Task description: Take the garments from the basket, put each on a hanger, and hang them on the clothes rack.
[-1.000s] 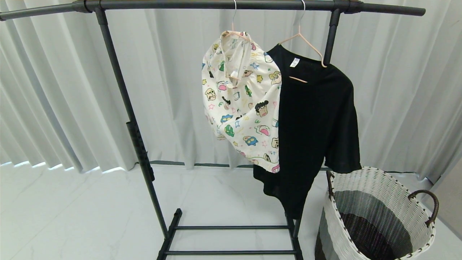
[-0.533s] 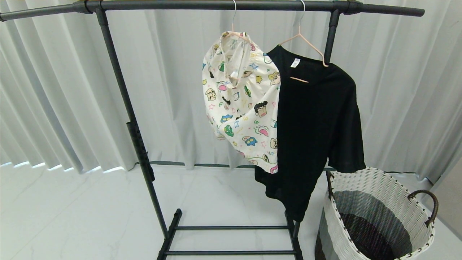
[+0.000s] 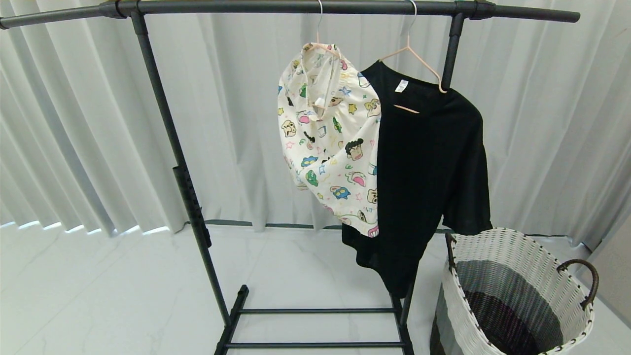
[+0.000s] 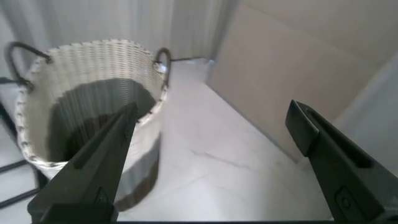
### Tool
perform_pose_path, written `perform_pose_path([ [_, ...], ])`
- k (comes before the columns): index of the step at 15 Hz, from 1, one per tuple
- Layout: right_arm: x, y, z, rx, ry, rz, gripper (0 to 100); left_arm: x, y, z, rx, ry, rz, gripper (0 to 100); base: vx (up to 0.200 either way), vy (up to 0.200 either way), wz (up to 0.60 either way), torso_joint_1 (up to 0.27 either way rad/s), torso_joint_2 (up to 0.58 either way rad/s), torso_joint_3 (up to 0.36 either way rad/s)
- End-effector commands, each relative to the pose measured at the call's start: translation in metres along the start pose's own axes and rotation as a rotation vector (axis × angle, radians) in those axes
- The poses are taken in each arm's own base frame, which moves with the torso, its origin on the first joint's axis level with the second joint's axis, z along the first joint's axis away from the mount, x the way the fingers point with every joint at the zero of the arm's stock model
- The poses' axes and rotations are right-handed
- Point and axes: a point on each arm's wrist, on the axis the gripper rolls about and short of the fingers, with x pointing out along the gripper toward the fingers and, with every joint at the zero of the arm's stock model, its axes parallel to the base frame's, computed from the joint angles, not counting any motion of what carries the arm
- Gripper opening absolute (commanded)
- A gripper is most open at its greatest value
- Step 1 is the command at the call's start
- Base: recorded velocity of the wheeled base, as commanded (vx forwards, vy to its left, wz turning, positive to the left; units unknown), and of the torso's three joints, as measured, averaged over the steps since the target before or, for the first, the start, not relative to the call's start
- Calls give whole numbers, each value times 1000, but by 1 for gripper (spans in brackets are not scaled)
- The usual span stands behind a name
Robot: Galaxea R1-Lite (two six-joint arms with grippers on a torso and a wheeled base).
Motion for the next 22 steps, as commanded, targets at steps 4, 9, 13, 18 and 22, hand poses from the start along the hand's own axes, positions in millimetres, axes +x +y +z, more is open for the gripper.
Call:
perform_pose_path([
  [4,0,4,-3,66,22,191,100,0,0,-1,-3,0,-1,100,0,0,0,0,0,0],
  [9,0,5,-6,81,57,212,100,0,0,-1,-3,0,-1,100,0,0,0,0,0,0],
  [13,0,5,-6,49,54,214,100,0,0,-1,-3,0,-1,100,0,0,0,0,0,0],
  [18,0,5,-6,99,58,213,100,0,0,-1,-3,0,-1,100,0,0,0,0,0,0],
  [22,0,5,-6,102,56,210,100,0,0,-1,-3,2,-1,100,0,0,0,0,0,0],
])
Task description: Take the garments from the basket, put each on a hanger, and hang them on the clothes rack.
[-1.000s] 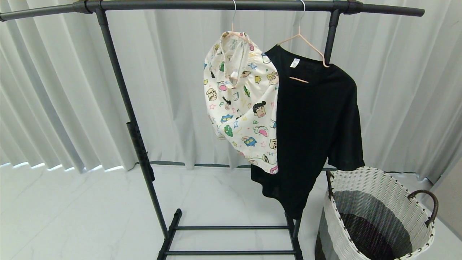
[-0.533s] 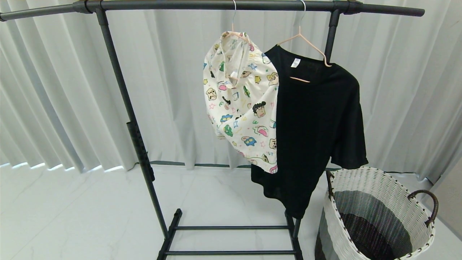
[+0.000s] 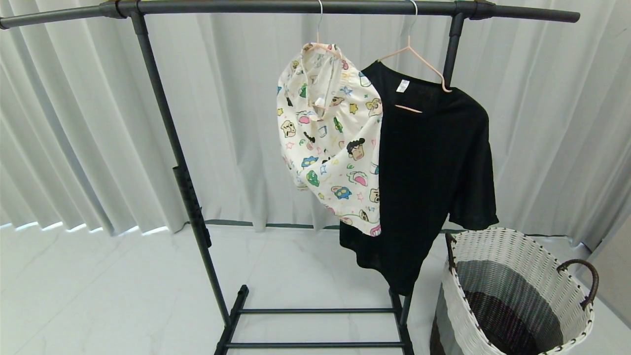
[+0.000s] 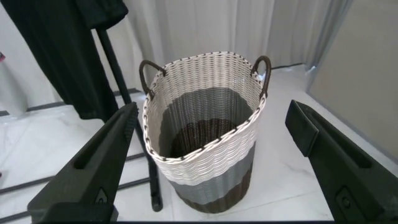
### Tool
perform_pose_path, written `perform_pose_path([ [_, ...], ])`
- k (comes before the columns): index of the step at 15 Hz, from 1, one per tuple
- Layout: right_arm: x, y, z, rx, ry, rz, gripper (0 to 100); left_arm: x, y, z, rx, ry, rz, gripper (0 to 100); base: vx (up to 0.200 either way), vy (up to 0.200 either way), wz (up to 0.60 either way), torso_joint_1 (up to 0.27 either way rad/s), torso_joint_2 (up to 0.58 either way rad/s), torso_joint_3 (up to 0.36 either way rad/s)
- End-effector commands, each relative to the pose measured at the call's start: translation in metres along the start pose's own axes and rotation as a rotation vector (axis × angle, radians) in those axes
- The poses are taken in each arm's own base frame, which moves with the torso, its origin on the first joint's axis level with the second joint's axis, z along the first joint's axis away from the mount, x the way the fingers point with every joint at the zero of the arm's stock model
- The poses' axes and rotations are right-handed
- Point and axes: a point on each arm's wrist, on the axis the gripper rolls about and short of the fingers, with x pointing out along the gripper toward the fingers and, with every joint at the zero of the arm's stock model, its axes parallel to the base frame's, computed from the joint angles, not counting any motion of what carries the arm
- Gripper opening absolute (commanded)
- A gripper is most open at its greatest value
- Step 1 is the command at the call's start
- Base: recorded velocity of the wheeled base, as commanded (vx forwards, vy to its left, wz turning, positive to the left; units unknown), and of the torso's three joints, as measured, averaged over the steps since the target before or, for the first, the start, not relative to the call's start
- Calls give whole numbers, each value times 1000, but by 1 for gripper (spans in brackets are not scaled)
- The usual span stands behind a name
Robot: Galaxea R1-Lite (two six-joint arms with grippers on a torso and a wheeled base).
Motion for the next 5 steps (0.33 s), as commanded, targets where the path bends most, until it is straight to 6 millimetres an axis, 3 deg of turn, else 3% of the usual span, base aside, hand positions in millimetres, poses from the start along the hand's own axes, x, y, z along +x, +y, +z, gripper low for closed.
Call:
perform_pose_path([
  [1,0,0,0,0,0,-1,100,0,0,0,0,-1,1,100,0,0,0,0,0,0],
  [5,0,0,0,0,0,-1,100,0,0,0,0,-1,1,100,0,0,0,0,0,0],
])
